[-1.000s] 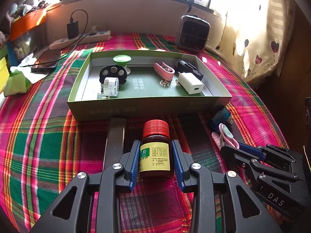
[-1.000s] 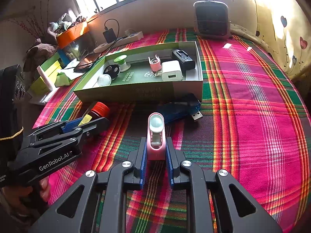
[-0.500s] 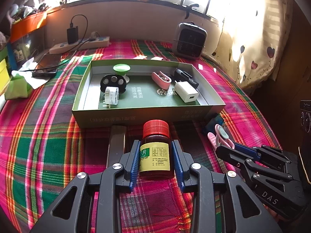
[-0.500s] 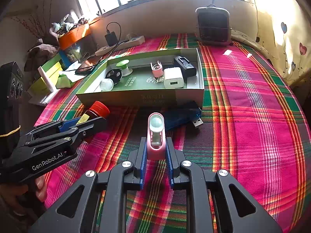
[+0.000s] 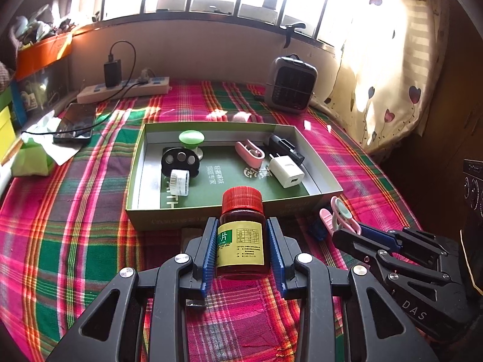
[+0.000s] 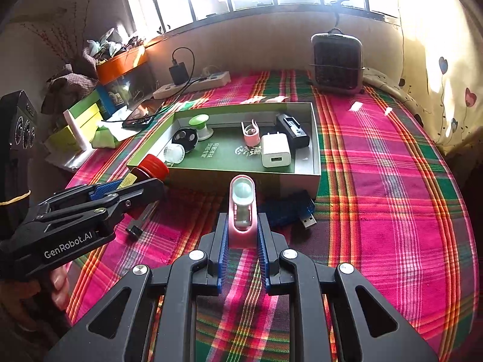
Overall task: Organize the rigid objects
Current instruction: 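Lift and carry the bottle and pink holder with both tools toward the green box, then lower the bottle into the box with the left tool while the right lowers the holder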
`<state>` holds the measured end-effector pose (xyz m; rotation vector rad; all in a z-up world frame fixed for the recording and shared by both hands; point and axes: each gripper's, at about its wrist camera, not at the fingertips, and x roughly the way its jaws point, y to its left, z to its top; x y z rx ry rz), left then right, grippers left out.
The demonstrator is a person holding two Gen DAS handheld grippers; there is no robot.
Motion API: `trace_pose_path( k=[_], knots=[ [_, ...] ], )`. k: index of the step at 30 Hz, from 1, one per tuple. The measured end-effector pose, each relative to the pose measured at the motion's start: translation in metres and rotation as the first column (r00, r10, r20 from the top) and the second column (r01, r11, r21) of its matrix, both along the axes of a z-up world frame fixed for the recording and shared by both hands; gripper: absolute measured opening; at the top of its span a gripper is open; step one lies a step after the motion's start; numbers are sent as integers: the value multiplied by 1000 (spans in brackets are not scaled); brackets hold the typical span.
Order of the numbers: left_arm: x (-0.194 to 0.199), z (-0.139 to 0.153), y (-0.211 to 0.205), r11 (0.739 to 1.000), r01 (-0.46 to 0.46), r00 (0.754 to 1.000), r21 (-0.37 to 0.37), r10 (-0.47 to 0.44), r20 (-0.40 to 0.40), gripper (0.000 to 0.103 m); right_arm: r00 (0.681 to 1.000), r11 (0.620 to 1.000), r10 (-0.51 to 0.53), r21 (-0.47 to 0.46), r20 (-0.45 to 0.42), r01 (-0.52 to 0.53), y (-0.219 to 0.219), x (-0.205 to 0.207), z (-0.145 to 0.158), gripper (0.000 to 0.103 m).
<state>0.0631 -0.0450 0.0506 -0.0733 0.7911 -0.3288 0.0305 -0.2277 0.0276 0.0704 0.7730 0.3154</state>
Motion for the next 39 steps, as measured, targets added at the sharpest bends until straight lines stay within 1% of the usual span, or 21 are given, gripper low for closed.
trace_pose_path(
  k=[4, 6, 11, 13, 19, 24, 29, 39],
  knots=[
    [10, 5, 5, 999, 9, 1000, -33, -9, -11, 31, 1000, 1000, 4, -2, 10, -4, 4, 6, 6, 19],
    [14, 7, 5, 1000, 7, 1000, -26, -7, -3, 31, 1000, 1000, 5, -5, 16, -5, 5, 9, 10, 19],
    [28, 10, 8, 999, 12, 1000, -37, -12, -9, 31, 1000, 1000, 10, -10, 26, -10, 9, 20, 15, 19],
    [36, 10, 10, 999, 12, 1000, -49, -13, -18, 31, 1000, 1000, 13, -9, 23, -13, 11, 26, 16, 19],
    [57, 10, 11, 999, 17, 1000, -50, -18, -25, 31, 1000, 1000, 21, -19, 13, -21, 17, 47, 16, 19],
    [75, 9, 9, 997, 26, 999, -67, -28, -36, 31, 1000, 1000, 20, -22, -15, -20, 20, 66, 11, 19],
    [92, 6, 2, 998, 34, 998, -55, -36, -43, 31, 999, 999, 30, -30, -40, -31, 23, 81, 3, 19],
    [122, -11, -6, 998, 45, 995, -37, -48, -84, 31, 994, 998, 53, -36, -92, -57, 29, 102, -12, 19]
  ],
)
